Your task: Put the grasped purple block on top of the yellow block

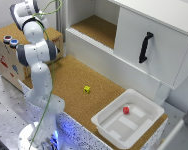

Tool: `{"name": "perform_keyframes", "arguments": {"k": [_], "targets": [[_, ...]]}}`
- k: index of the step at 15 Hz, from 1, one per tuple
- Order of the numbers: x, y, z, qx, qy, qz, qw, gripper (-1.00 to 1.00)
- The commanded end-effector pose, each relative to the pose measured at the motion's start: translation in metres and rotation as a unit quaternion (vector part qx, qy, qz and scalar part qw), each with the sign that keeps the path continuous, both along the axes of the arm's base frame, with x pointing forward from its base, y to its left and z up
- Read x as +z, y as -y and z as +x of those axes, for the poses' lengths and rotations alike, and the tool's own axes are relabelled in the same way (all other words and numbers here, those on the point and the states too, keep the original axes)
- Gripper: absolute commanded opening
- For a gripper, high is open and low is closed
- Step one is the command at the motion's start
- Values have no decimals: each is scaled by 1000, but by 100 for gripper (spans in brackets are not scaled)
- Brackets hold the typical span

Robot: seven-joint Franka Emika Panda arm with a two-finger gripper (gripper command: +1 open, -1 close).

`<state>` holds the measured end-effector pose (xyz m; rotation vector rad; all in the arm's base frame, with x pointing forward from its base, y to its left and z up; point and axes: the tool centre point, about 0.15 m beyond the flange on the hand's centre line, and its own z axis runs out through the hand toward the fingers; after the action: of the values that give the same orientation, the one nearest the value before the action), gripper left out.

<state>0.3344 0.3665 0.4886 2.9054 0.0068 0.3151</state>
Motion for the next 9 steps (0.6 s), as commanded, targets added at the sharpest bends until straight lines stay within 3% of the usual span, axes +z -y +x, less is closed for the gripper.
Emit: {"name": "perform_keyframes", "arguments": {"k": [1,6,9], "targets": [[-30,99,-22,-40,58,80,994,-100],[-53,153,-28,-92,56,107,988,-100],[-68,181,-29,-74,55,117,989,-100]]}}
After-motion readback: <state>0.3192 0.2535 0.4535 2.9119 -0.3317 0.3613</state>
